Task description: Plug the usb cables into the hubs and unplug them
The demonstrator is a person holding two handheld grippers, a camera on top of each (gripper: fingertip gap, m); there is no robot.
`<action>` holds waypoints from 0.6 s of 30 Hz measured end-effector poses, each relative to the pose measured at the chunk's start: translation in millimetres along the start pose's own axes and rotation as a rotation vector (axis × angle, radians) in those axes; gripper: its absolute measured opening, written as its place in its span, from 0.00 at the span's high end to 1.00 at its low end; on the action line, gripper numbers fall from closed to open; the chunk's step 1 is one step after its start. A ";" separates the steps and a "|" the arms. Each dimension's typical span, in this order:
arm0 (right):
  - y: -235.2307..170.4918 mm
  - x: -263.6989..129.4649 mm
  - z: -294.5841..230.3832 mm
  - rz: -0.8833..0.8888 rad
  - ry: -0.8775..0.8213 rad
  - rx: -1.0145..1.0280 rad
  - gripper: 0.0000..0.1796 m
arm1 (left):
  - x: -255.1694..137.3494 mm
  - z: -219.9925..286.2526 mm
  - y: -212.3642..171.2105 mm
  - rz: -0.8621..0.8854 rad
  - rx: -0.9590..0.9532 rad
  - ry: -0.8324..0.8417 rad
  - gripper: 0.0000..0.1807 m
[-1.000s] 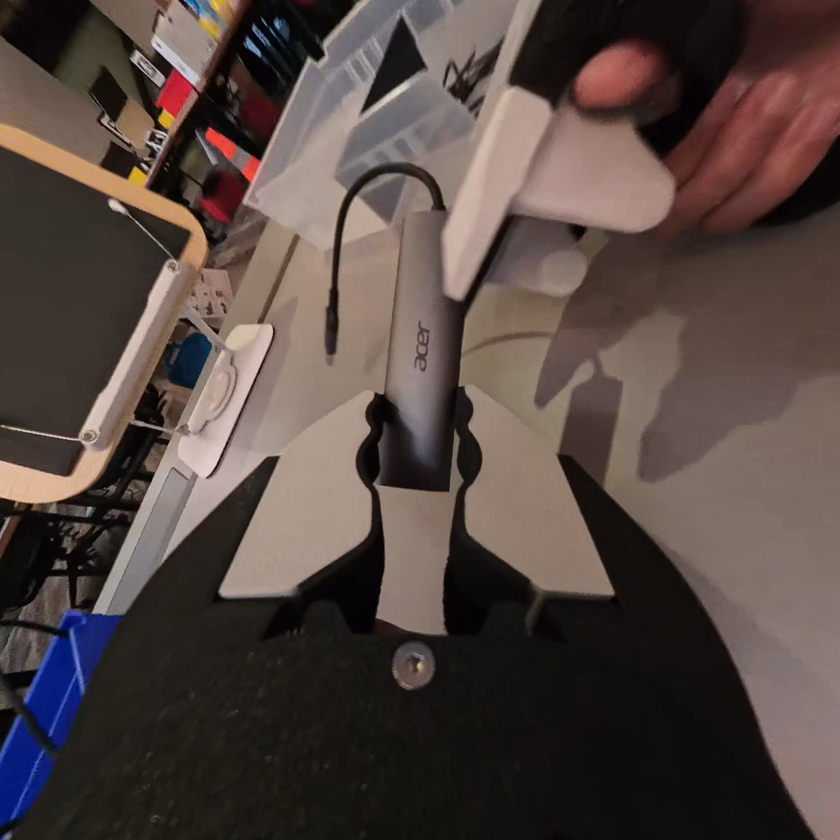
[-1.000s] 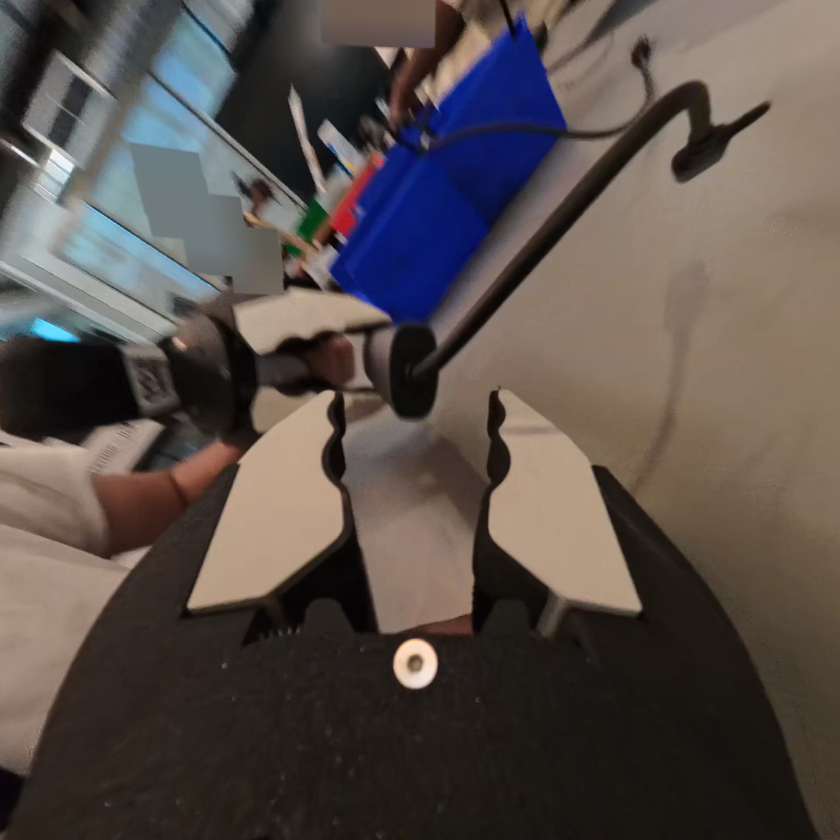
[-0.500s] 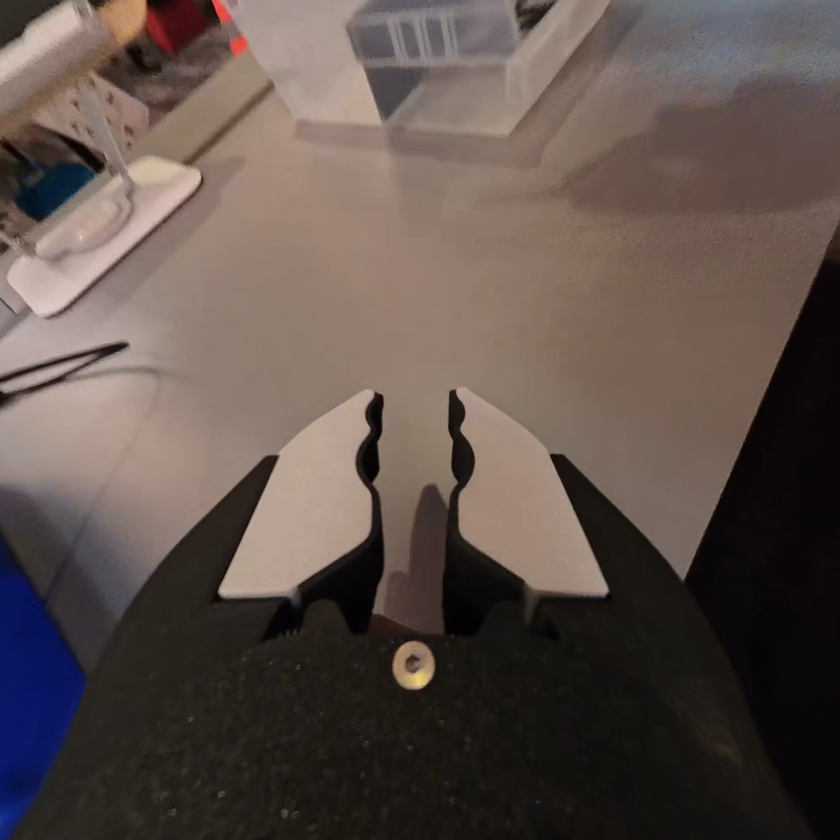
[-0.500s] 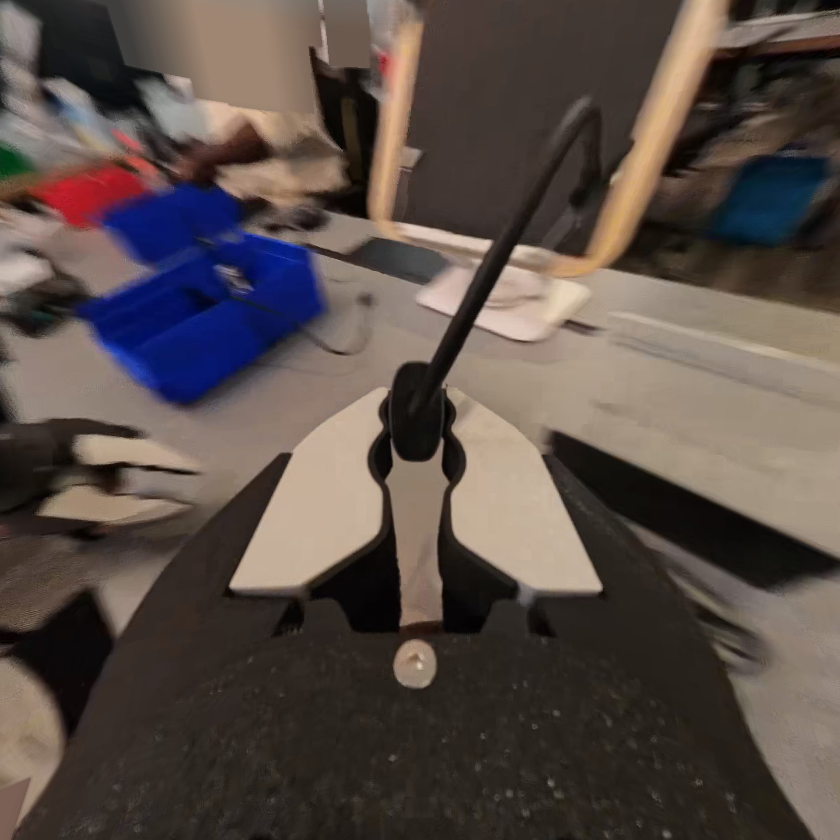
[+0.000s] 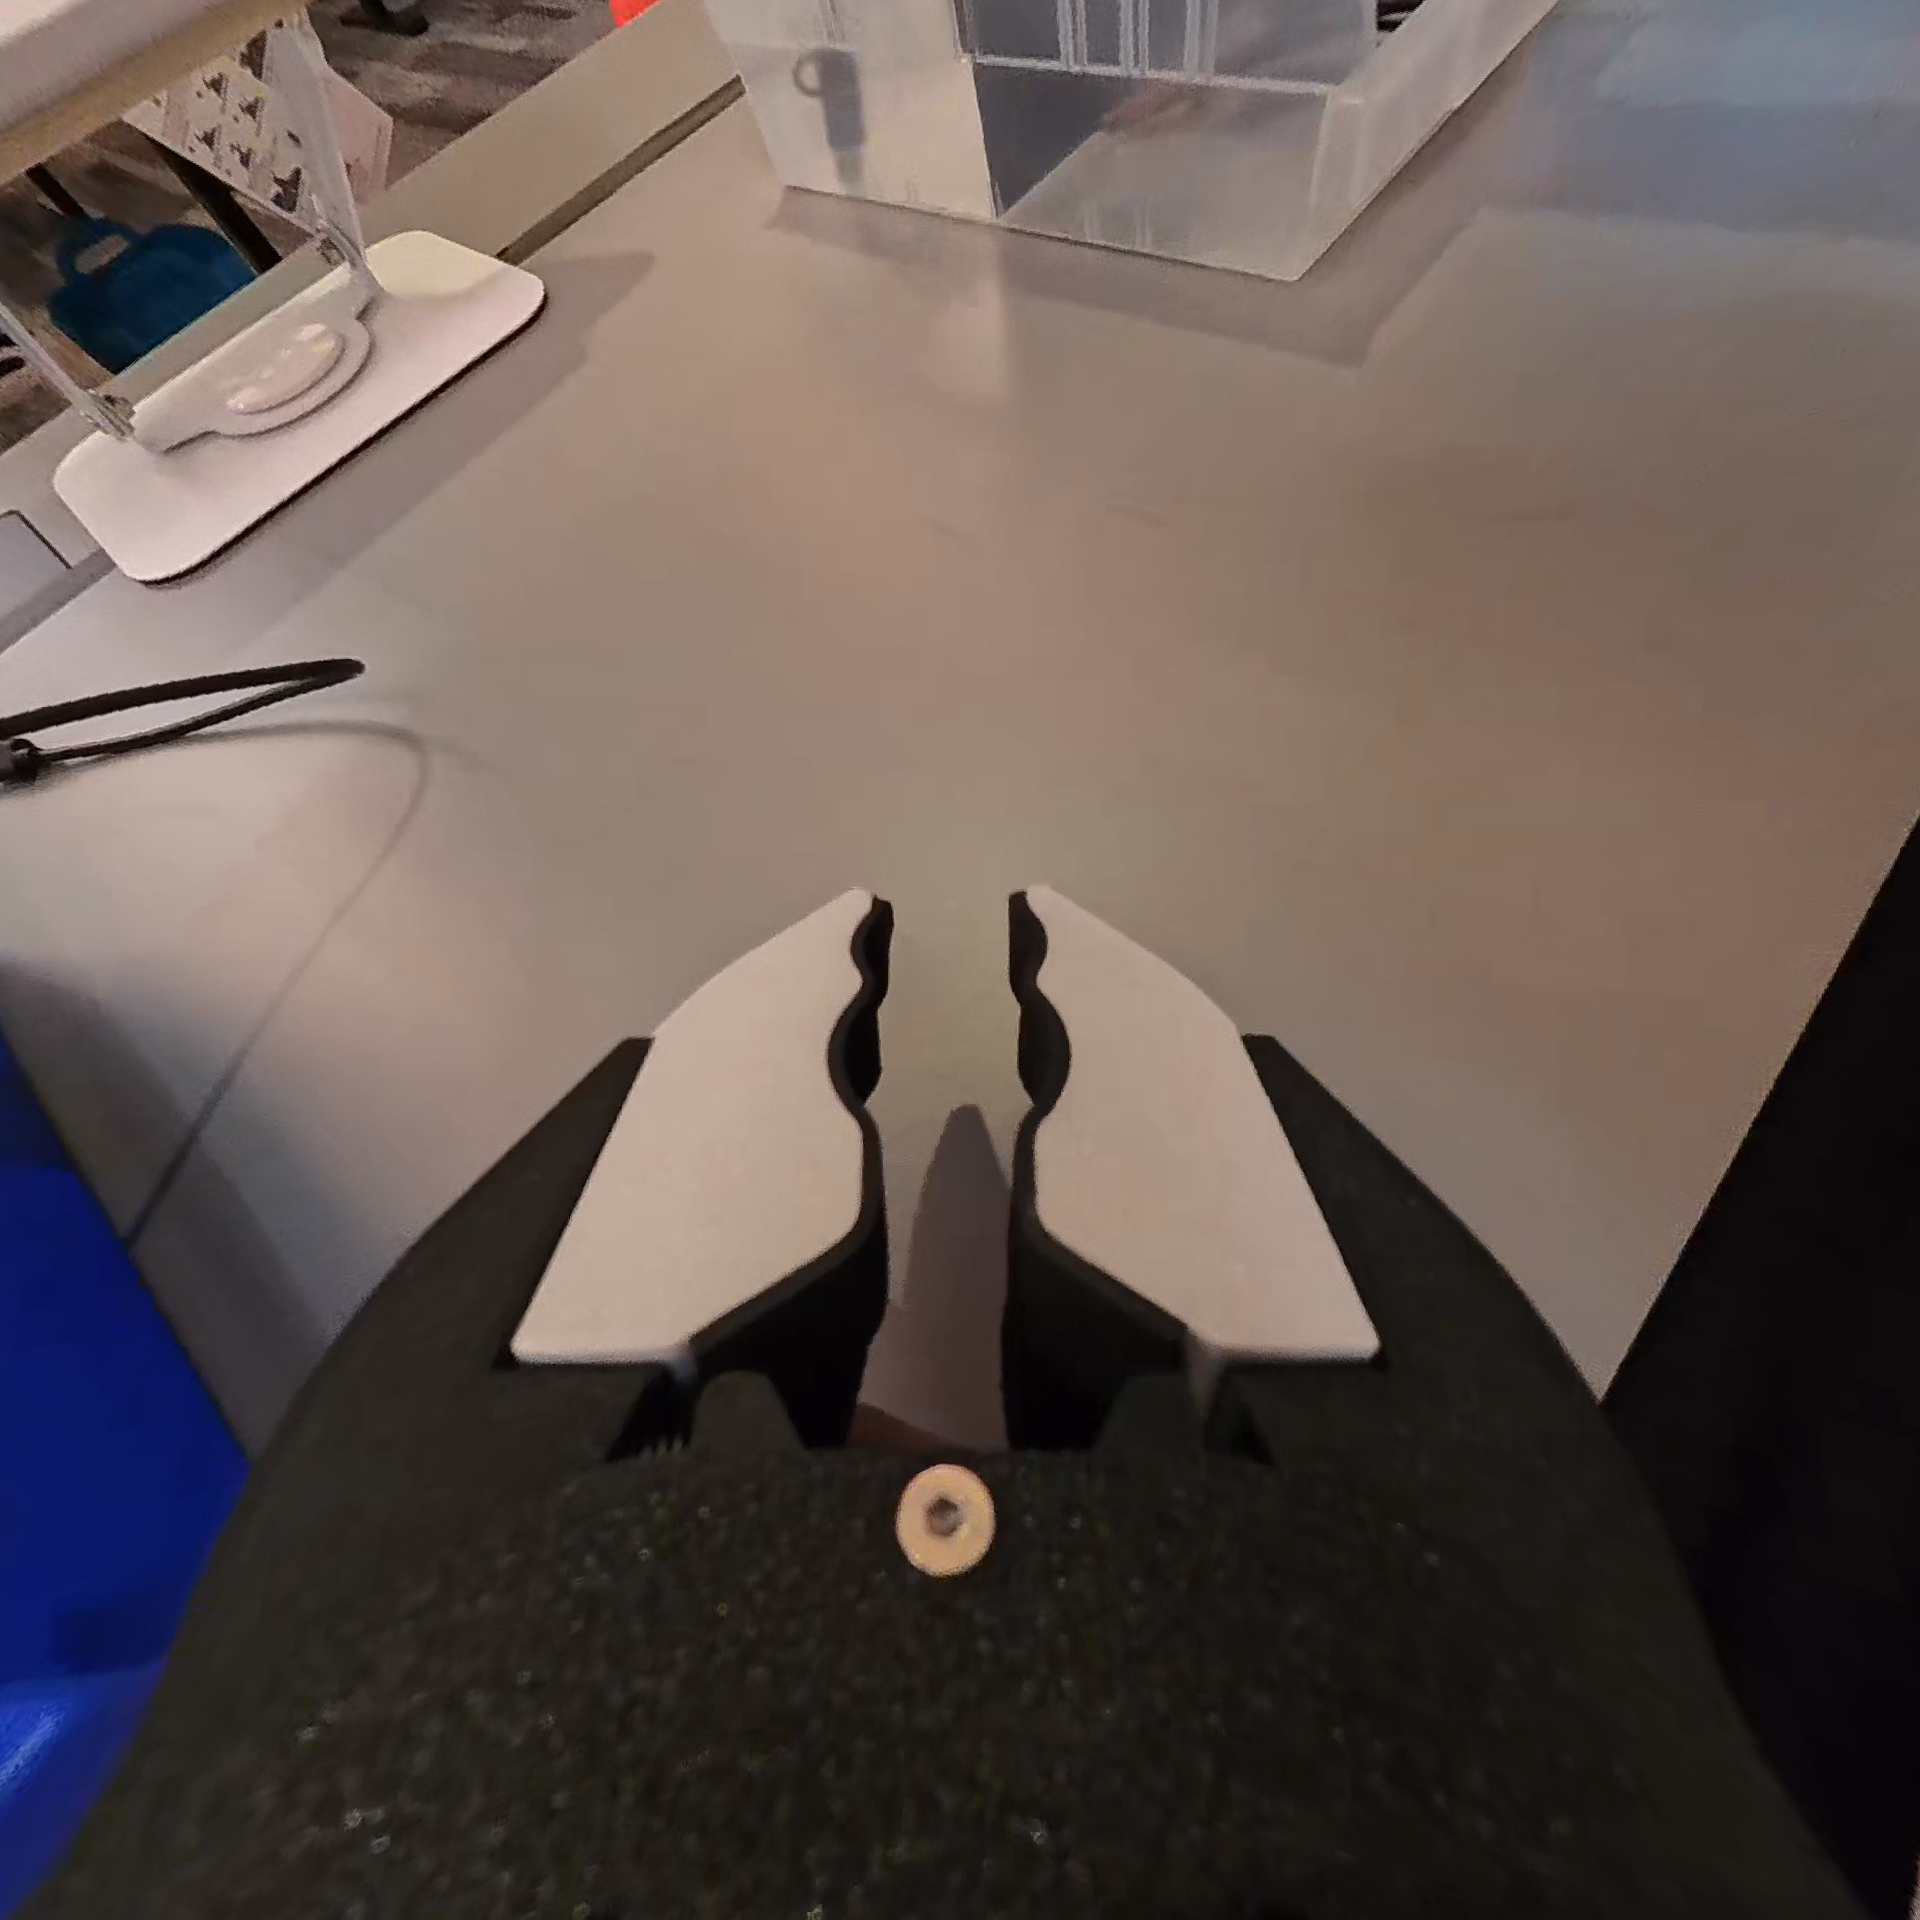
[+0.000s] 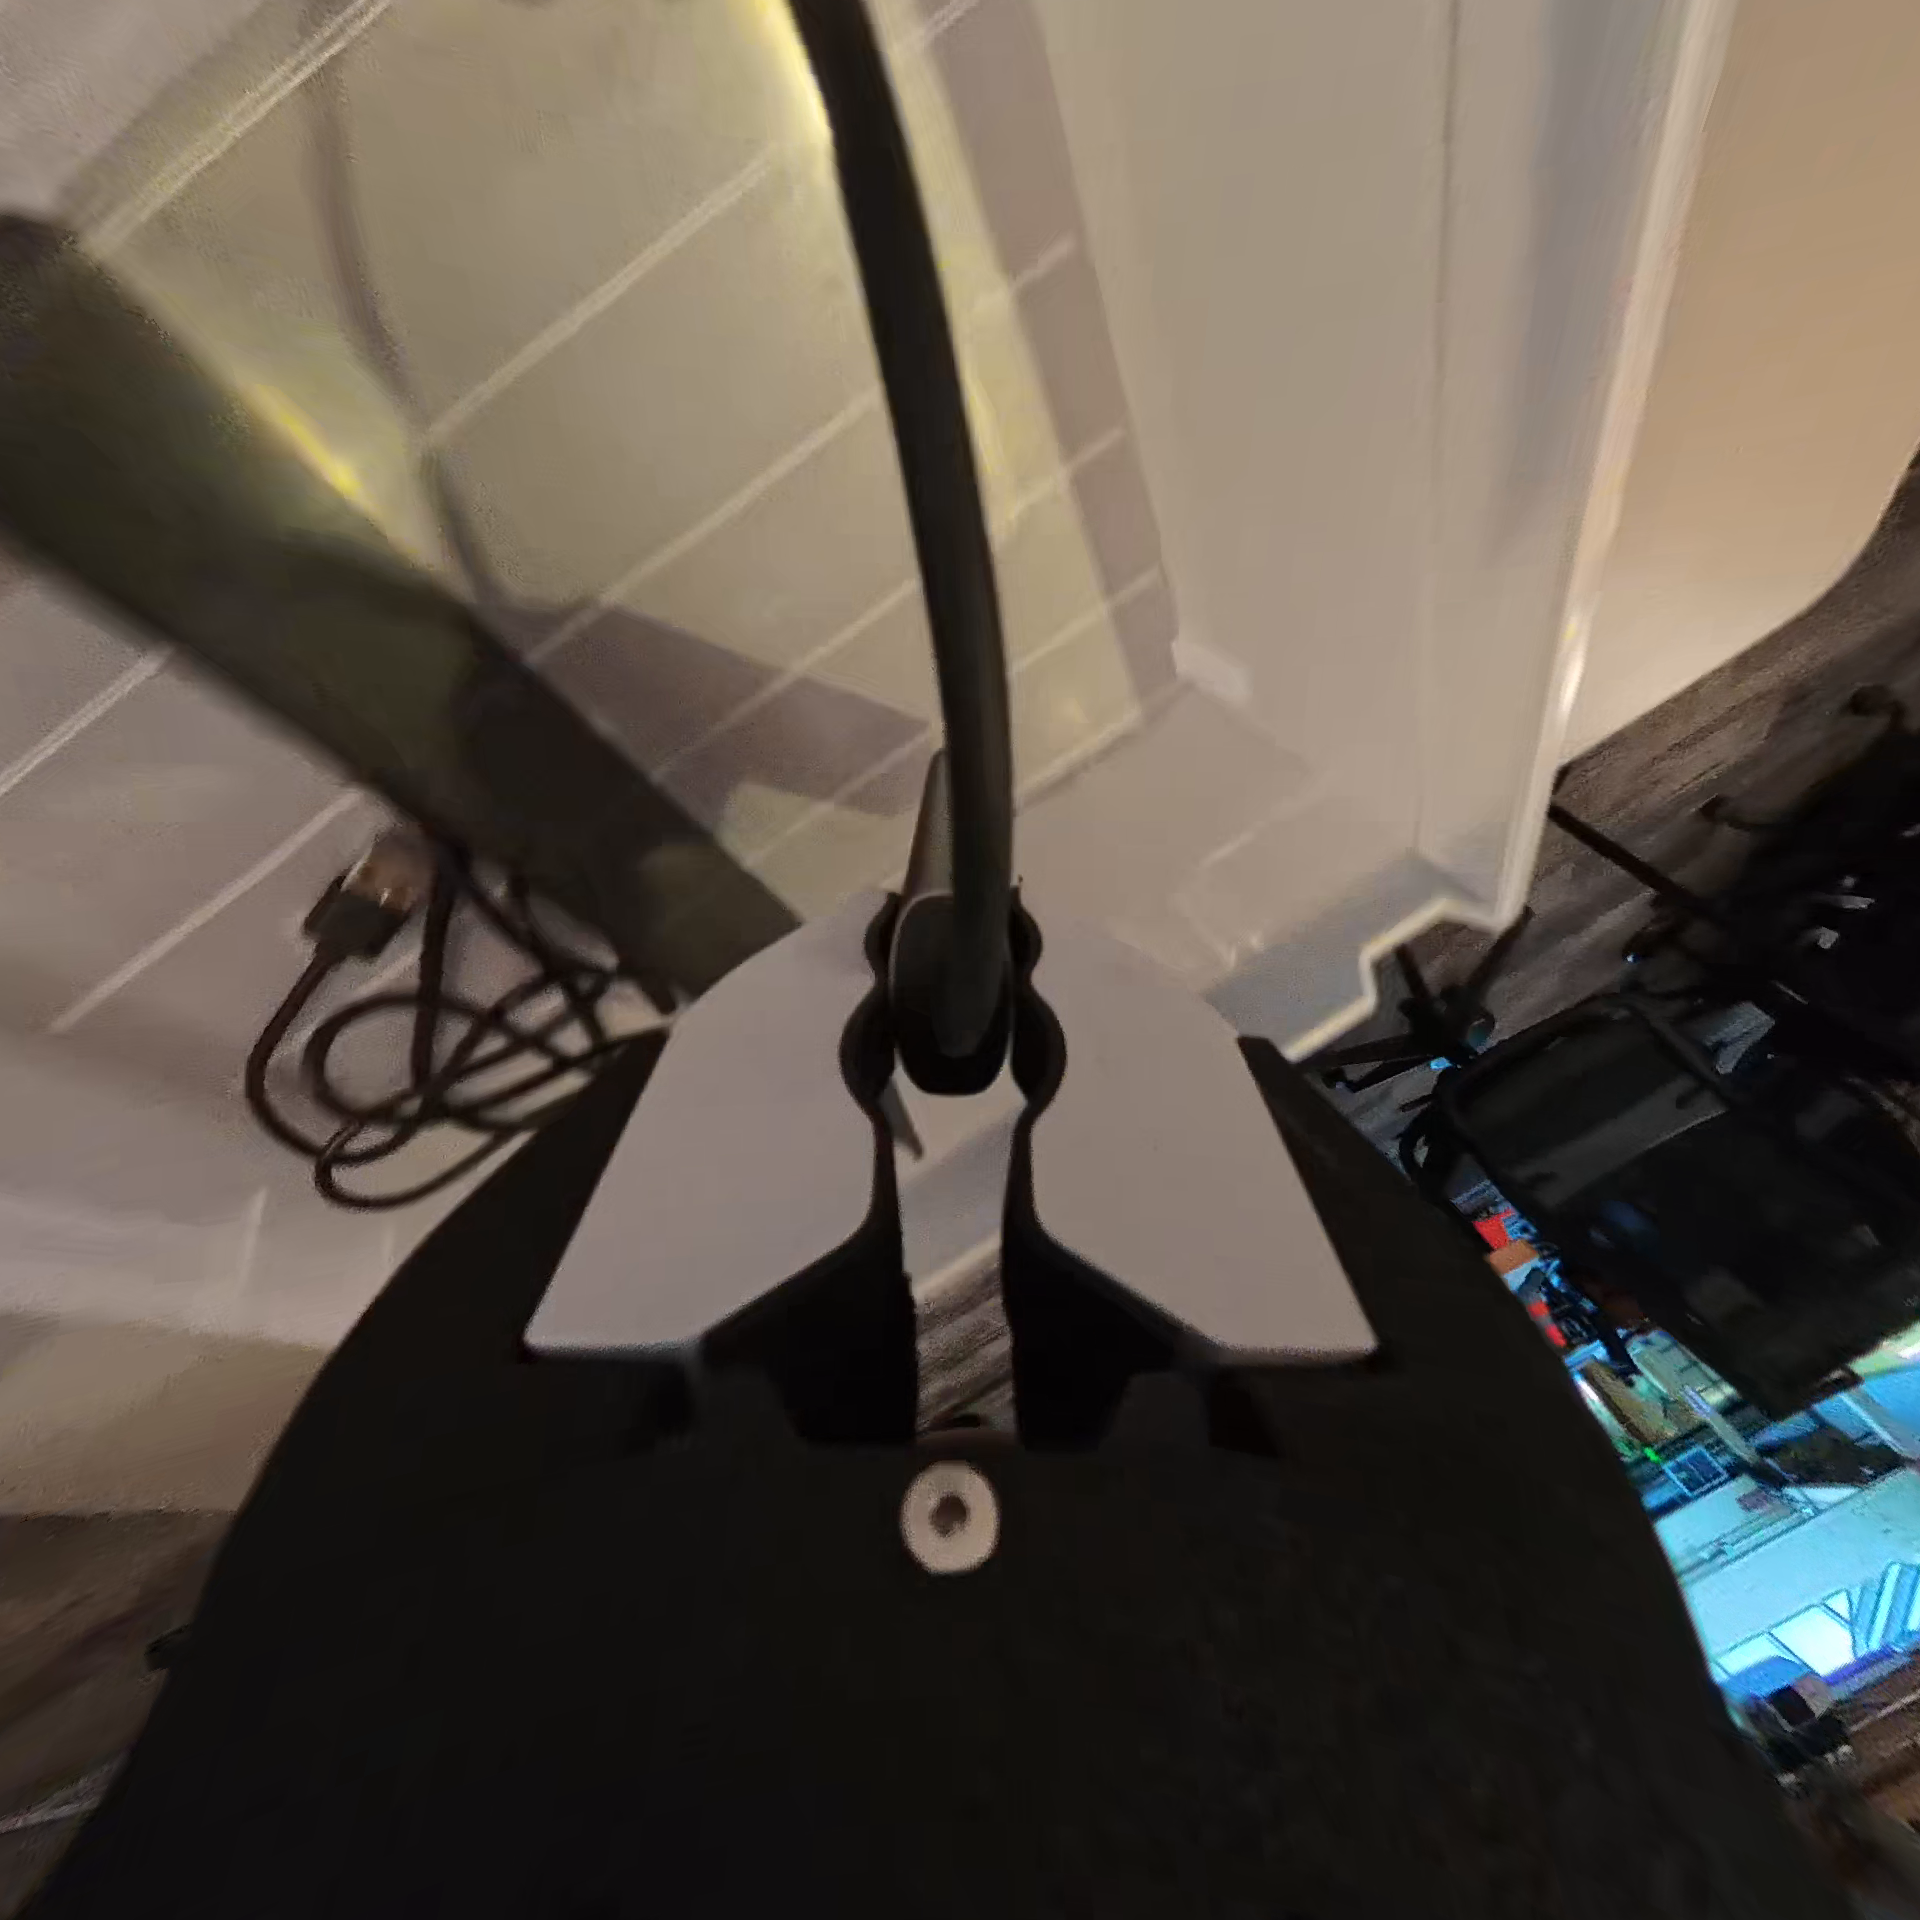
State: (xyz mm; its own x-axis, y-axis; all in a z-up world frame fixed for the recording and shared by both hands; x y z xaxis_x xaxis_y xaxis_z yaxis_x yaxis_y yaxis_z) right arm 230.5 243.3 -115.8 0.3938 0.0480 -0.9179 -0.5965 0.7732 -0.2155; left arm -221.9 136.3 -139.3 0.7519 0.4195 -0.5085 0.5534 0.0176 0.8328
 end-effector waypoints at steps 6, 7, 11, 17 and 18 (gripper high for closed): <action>37.9 12.3 -13.0 0.050 0.173 0.005 0.86 | -2.2 -2.1 -1.2 0.002 0.010 0.010 0.88; 42.9 10.3 -17.3 0.085 0.197 -0.013 0.84 | -2.1 -2.7 -2.2 0.000 0.010 0.010 0.88; 52.1 9.0 -35.3 0.200 0.345 0.036 0.75 | -1.3 -4.0 -4.0 -0.004 0.001 0.000 0.88; 40.0 -8.1 -15.5 0.450 0.518 0.251 0.72 | -1.3 -7.2 -5.3 -0.007 -0.011 -0.002 0.88; 39.5 -18.9 -11.6 0.542 0.572 0.290 0.78 | -1.1 -8.0 -5.7 -0.008 -0.015 -0.002 0.88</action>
State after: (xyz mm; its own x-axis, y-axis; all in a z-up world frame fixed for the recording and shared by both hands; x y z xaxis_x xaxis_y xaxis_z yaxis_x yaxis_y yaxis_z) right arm 191.4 265.6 -110.8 -0.3570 0.1922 -0.9141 -0.3666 0.8713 0.3264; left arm -228.7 143.0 -141.7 0.7483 0.4180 -0.5152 0.5536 0.0346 0.8321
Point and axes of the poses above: each gripper's, where its closed fingertips meet, x out along the fingers, y out of its top, z = x × y across the jaws, the point moved 1 cm from there along -x, back along the fingers, and after that the axes turned 3 degrees about y, right-handed, at the moved point
